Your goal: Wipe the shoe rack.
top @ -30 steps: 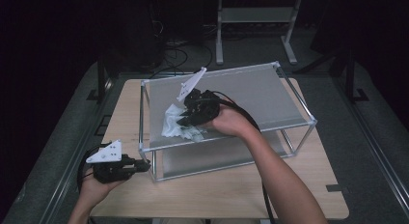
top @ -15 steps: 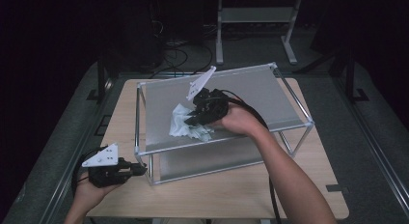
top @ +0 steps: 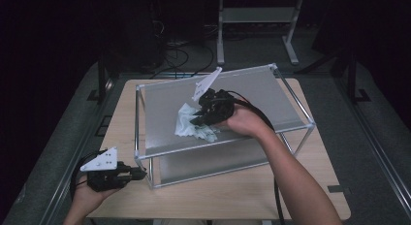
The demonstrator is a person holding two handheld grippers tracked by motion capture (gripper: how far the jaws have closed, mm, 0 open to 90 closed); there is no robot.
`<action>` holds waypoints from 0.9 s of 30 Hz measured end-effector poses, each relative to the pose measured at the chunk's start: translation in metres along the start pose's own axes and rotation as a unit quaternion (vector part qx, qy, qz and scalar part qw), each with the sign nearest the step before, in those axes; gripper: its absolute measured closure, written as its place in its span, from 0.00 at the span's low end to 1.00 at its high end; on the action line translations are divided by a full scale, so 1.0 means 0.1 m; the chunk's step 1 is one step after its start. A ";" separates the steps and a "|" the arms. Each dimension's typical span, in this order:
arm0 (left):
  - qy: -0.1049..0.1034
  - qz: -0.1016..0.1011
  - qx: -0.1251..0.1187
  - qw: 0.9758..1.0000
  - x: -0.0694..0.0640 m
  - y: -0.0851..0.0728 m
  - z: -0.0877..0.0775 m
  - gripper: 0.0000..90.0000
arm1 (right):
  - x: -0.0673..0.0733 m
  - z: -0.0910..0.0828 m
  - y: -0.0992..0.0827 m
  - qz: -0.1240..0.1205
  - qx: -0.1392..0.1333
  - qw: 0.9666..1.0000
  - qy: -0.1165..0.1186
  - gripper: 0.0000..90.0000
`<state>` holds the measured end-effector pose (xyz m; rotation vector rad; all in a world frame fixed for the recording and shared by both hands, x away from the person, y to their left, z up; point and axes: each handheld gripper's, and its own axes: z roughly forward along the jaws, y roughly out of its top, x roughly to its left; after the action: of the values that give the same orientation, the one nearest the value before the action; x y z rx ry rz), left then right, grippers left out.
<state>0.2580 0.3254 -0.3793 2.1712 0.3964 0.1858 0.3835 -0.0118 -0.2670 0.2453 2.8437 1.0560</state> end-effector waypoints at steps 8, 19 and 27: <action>-0.003 0.002 0.002 1.000 0.01 0.02 0.02 0.90 | 0.01 0.05 0.03 0.006 -0.007 1.000 0.006 0.89; 0.002 0.004 0.003 1.000 0.02 0.02 0.02 0.90 | 0.07 0.22 0.29 -0.009 0.001 1.000 0.003 0.89; 0.004 0.002 0.003 1.000 0.01 0.01 0.01 0.90 | -0.03 0.19 0.22 0.008 -0.001 1.000 0.006 0.89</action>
<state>0.2595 0.3245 -0.3793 2.1789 0.3981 0.1969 0.3914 0.0165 -0.2672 0.2632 2.8558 1.0669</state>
